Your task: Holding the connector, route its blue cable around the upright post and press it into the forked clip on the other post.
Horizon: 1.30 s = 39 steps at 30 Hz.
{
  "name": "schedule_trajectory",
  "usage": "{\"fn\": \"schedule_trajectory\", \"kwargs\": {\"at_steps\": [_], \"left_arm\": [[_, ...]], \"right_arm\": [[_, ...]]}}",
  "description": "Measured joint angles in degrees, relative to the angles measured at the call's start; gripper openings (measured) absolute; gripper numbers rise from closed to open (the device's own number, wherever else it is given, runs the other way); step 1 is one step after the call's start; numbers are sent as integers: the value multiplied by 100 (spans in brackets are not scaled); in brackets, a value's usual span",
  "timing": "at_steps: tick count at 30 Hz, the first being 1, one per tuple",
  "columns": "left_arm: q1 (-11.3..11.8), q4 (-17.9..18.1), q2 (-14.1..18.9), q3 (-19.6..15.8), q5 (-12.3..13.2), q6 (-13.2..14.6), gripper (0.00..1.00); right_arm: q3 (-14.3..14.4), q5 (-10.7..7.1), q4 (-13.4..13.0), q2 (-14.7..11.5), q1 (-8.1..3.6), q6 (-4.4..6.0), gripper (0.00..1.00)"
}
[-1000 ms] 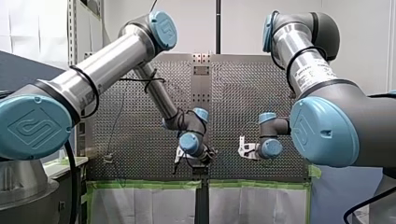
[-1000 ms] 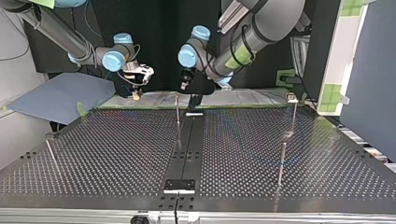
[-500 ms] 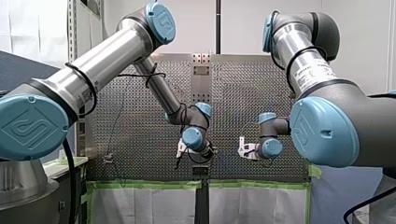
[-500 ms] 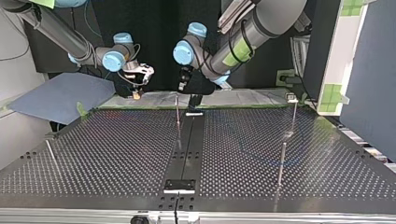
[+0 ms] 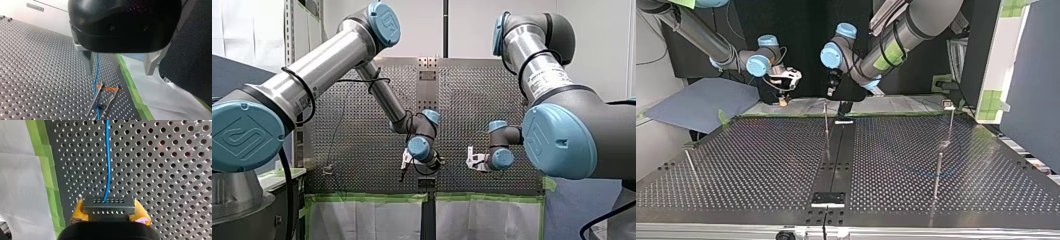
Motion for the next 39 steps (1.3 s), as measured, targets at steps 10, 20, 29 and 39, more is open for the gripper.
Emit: {"fn": "schedule_trajectory", "kwargs": {"at_steps": [10, 20, 29, 39], "left_arm": [[-44, 63, 118, -112, -127, -35, 100], [-200, 590, 666, -662, -470, -422, 100], [-178, 1052, 1182, -1178, -930, -628, 100], [-170, 1320, 1697, -1694, -956, -841, 100]], "right_arm": [[-2, -2, 22, -1, -13, 0, 0], [-21, 6, 51, -1, -69, -10, 0], [-61, 93, 146, -1, -89, -5, 0], [-63, 100, 136, 0, -100, 6, 0]]}}
